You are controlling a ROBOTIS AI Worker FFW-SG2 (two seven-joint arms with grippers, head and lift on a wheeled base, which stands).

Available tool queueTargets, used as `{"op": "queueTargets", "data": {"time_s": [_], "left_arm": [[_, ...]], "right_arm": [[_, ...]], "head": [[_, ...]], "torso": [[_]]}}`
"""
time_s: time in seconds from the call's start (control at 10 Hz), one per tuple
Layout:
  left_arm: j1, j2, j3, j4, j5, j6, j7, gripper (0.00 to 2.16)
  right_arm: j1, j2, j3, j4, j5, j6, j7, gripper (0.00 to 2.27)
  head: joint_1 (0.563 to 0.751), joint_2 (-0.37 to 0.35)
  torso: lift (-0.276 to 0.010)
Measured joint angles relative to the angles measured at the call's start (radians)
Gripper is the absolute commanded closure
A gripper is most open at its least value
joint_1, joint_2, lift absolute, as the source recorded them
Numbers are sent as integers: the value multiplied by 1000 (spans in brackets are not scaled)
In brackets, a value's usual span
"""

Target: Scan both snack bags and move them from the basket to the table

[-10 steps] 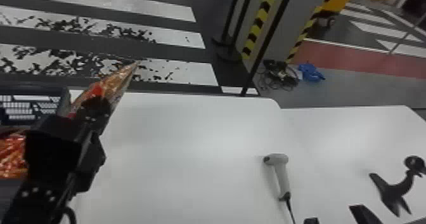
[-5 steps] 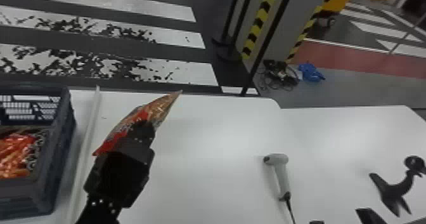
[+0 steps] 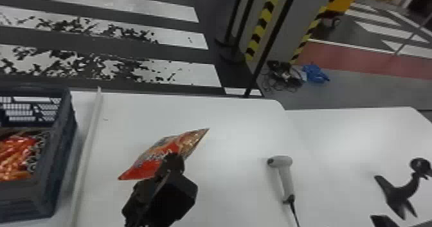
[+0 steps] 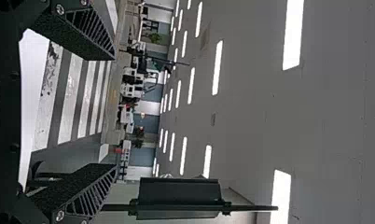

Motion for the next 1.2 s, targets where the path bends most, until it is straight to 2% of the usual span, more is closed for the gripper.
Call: {"op": "queueTargets", "data": {"time_s": [0.4, 0.5, 0.7, 1.1, 1.2], "left_arm": [[-8, -6, -87, 99, -27, -1, -22, 1922], [-14, -6, -98, 125, -23, -1, -27, 1922], [-24, -14, -108, 174, 17, -9, -50, 1922], [-39, -25, -210, 262, 34, -48, -48, 1912], [-49, -30, -217, 284, 33, -52, -44, 988]], "right_arm": [[3, 6, -5, -2, 7, -11, 0, 107], [3, 7, -6, -2, 8, -11, 0, 107], [1, 11, -6, -1, 10, -10, 0, 107], [-21, 12, -6, -1, 15, 8, -4, 107], [-25, 12, -6, -1, 16, 16, -5, 107]], "head": [[695, -350], [695, -350], [695, -350], [695, -350], [695, -350]], "torso": [[-98], [-98], [-98], [-98], [-98]]}}
